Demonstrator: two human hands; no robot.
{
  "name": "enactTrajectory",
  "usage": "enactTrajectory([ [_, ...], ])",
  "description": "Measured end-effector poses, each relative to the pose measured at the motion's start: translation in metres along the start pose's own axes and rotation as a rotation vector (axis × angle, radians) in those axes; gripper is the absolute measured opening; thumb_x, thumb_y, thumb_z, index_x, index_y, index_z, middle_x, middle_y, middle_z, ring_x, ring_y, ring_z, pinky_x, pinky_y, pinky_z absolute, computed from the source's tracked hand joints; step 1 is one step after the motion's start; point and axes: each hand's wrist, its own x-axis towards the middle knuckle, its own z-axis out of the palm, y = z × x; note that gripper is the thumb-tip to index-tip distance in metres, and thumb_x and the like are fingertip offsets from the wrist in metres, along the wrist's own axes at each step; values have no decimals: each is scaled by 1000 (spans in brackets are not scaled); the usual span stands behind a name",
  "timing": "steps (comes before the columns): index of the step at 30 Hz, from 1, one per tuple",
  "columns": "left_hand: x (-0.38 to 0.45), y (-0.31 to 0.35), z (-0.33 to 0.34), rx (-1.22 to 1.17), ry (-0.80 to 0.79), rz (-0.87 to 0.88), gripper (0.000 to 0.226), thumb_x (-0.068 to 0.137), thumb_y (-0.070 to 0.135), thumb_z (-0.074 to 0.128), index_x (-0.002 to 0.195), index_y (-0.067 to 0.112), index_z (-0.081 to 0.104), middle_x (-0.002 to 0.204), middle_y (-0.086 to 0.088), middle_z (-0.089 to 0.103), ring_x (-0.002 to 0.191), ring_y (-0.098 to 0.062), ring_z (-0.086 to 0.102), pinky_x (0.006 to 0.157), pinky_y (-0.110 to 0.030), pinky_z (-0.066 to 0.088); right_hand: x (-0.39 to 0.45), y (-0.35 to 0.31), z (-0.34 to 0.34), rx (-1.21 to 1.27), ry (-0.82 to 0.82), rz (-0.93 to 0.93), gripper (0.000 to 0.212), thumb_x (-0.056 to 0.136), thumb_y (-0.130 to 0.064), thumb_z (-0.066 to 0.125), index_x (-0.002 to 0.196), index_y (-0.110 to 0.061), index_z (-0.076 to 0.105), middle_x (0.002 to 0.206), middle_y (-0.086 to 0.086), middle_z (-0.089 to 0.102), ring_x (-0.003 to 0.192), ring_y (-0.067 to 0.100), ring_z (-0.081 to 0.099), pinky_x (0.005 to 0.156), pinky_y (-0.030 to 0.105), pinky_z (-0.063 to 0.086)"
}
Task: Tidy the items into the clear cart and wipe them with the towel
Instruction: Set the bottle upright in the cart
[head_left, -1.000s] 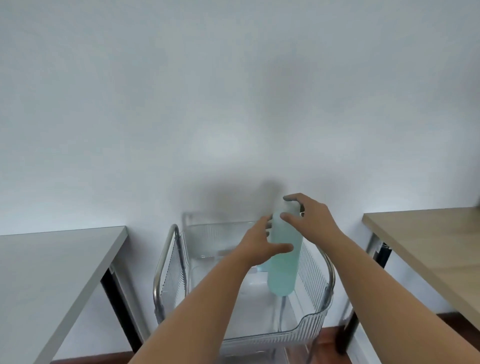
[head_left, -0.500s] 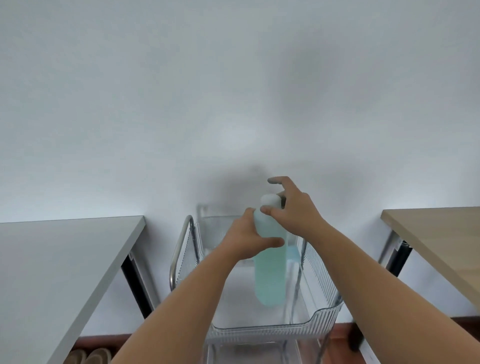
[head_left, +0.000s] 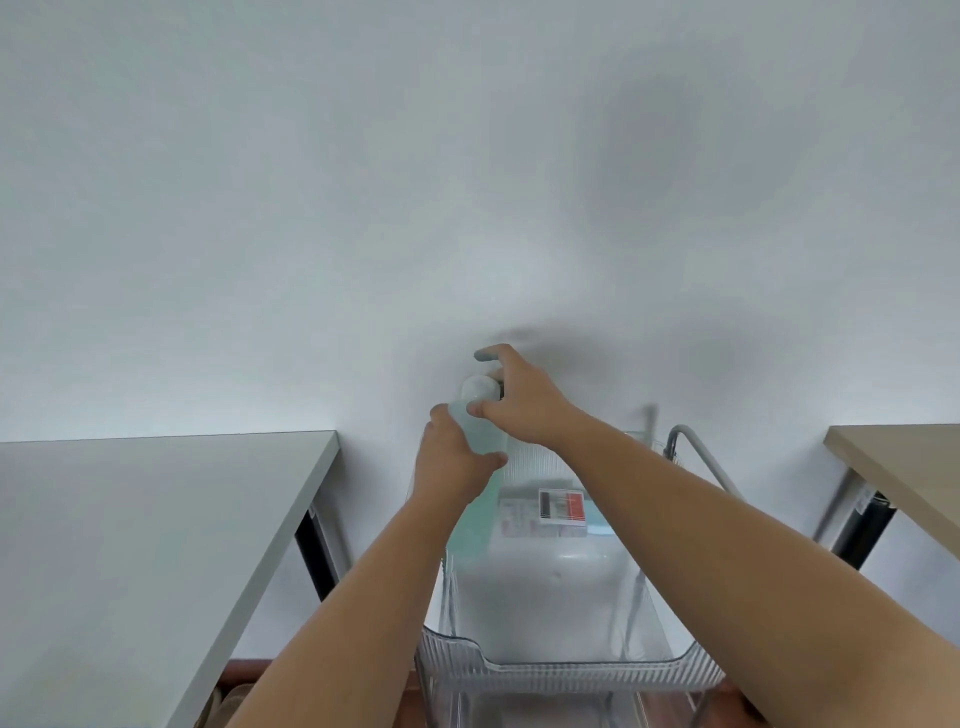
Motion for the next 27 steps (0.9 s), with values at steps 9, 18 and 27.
enactTrajectory([
  [9, 22, -8, 17, -101, 30, -49, 75, 74, 26, 83, 131, 15, 35, 119, -4, 55, 99, -25, 58, 77, -39, 51, 27, 11, 11, -40, -11, 17, 48, 81, -24, 72, 122, -31, 49, 123, 6, 55, 103, 21, 58, 93, 37, 49],
  [18, 36, -8, 14, -85, 0, -69, 79, 75, 26, 83, 134, 9, 34, 123, -8, 53, 104, -27, 58, 84, -42, 53, 39, 17, 16, -92, 3, -18, 29, 83, -23, 70, 107, -24, 55, 83, -6, 50, 72, 11, 50, 64, 21, 40],
  [27, 37, -8, -15, 95, -30, 45, 68, 78, 25, 79, 135, 10, 44, 119, -6, 59, 116, -29, 56, 80, -29, 43, 28, 5, 10, -145, -15, -54, 33, 80, -26, 73, 111, -21, 62, 119, -2, 56, 105, 14, 54, 88, 27, 43],
])
